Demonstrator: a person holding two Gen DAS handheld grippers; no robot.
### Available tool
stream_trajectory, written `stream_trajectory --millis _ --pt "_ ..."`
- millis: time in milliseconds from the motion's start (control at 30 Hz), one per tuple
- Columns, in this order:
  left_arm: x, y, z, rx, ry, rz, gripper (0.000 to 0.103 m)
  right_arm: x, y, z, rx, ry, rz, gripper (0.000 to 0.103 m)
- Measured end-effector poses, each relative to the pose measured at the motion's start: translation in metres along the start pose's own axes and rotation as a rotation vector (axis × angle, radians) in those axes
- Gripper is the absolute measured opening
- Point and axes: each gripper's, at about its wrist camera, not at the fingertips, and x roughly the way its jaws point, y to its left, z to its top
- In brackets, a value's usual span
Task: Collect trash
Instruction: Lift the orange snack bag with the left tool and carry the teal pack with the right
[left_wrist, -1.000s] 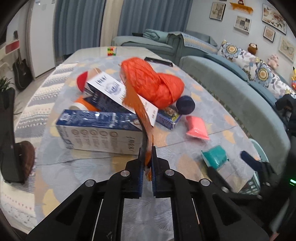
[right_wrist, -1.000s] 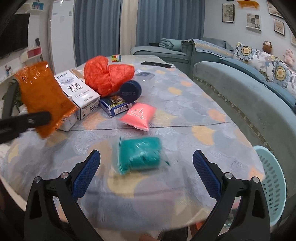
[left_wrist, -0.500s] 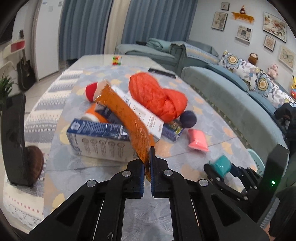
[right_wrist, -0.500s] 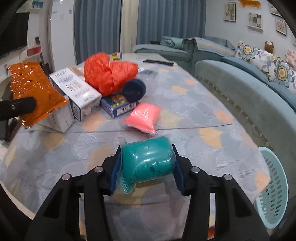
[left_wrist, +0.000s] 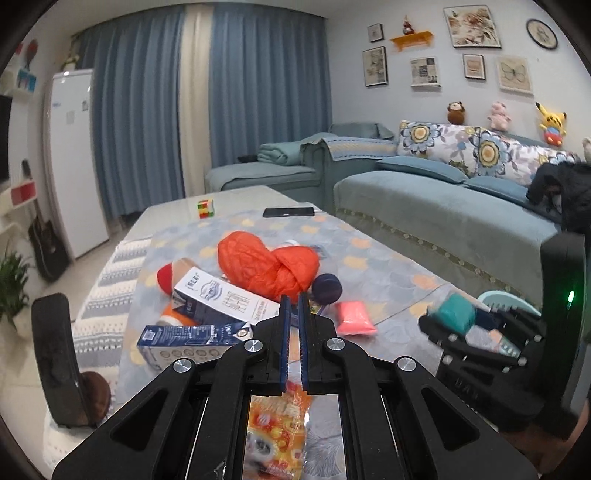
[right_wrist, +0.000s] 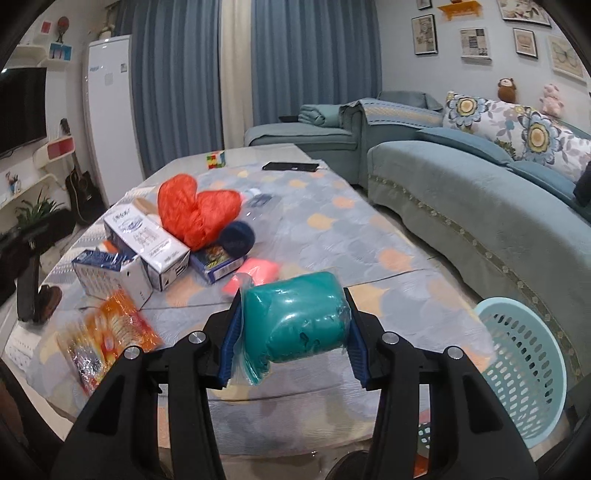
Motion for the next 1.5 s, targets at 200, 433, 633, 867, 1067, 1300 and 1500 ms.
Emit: stream_trajectory --millis 200,433,633,867,1067,1300,1500 --pt "0.0 0.007 0.0 -0.042 0.003 -0.015 0.0 -0.007 -0.015 0.001 0.039 0.004 -0.009 0.045" --pt "-0.011 0.017 0.008 -0.091 -0.056 -0.073 0.0 -0.012 -0.024 0.003 0.062 -0.015 -0.016 0.045" --pt "-0.006 0.027 0.014 -0.089 0.0 -0.131 0.003 -0.01 -0.03 0.0 0.08 0.003 -0.017 0.045" --pt "0.027 0.016 -0.035 0.006 0.271 -0.004 0.079 -0.002 -0.027 -0.006 0.088 0.03 0.004 0.045" --pt "0.062 0.013 -0.069 0.066 0.455 0.082 0.081 -0.002 -0.019 -0.003 0.084 0.021 0.022 0.045" --pt "0.072 0.04 -0.079 -0.068 0.51 0.042 0.003 -0.006 -0.023 -0.003 0.09 0.015 0.012 0.045" --pt "0.049 0.047 -0.065 -0.087 0.403 -0.006 0.0 -0.01 -0.031 0.0 0.108 0.001 0.004 0.045"
